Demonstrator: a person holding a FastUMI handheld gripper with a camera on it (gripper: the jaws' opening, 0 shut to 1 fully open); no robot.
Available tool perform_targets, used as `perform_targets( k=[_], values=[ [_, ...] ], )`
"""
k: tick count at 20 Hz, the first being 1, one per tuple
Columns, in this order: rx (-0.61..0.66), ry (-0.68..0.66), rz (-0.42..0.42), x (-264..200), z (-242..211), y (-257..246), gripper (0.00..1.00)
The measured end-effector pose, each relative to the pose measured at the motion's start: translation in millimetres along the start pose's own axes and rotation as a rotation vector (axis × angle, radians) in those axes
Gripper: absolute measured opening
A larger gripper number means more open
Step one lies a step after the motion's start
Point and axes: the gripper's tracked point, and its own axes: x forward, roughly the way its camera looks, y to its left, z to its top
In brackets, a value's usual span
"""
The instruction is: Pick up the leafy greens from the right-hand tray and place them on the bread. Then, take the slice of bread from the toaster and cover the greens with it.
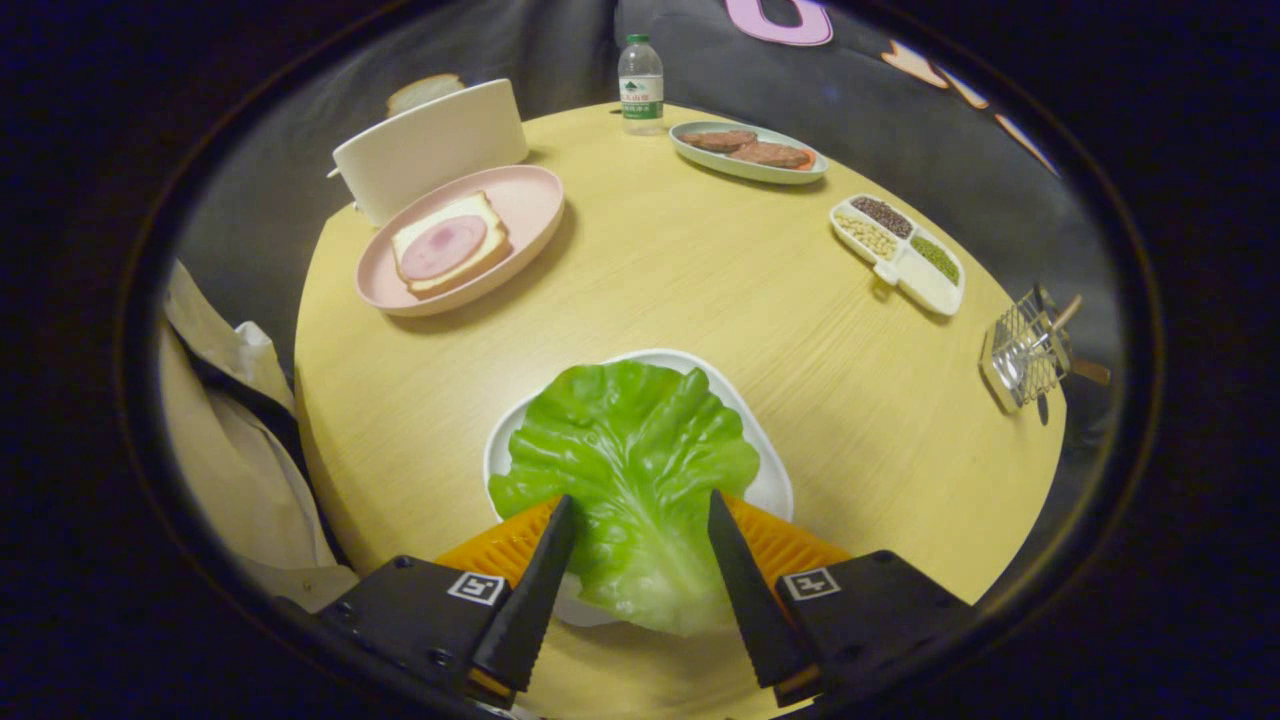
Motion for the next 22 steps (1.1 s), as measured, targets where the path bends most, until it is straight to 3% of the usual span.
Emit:
perform_targets(
  k=[1, 4, 8, 10, 12, 22],
  values=[
    [-0.003, -0.006, -0.007, 1, 1, 0, 0.84],
    [0.011, -0.005, -0.019, 1, 0, 1, 0.49],
    [0.005, -0.015, -0.042, 3, 3, 1, 0.22],
    [0.013, -0.017, -0.032, -1, 5, 5, 0.21],
    [-0.019, -0.035, -0.037, 3, 4, 7, 0.05],
    [-0.004, -0.133, -0.076, -35, 32, 14, 0.04]
  ],
)
